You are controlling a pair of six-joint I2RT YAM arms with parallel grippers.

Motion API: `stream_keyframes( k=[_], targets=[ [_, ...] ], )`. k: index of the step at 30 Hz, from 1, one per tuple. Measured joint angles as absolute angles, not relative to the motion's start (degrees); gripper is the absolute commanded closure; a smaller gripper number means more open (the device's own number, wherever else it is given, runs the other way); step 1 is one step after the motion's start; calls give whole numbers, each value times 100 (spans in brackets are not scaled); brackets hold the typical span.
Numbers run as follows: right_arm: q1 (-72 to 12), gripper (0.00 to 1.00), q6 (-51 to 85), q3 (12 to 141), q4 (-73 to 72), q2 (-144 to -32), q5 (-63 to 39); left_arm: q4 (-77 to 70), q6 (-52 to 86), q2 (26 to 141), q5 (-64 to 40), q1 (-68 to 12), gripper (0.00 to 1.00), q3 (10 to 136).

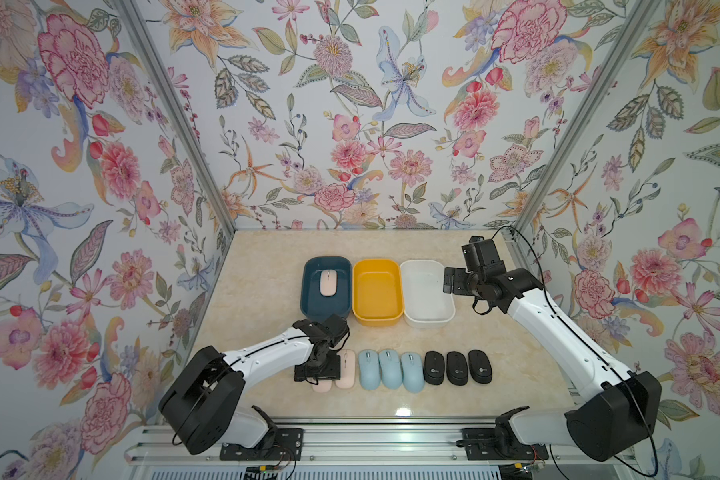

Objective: Place the mice by color into the storage box
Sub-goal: Pick up the mouse from the center of the board.

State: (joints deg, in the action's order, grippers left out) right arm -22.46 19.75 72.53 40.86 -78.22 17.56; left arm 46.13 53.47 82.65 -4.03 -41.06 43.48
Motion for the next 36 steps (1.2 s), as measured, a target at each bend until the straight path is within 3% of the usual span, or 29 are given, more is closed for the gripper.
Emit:
stream_keyframes(
  k=[13, 23, 36],
  targets=[
    [-2246, 1, 1968, 7253, 4086, -7822, 1756, 4567, 5448, 8576, -366, -4117, 25, 4453],
    [-2244, 1, 1905, 7253, 4086, -7822, 1756, 4530, 5430, 8680, -429, -4132, 42, 4541],
    [-2244, 1, 1905, 7253, 4086, -7822, 1756, 4801, 5426, 8503, -301, -4132, 43, 4779]
  ],
)
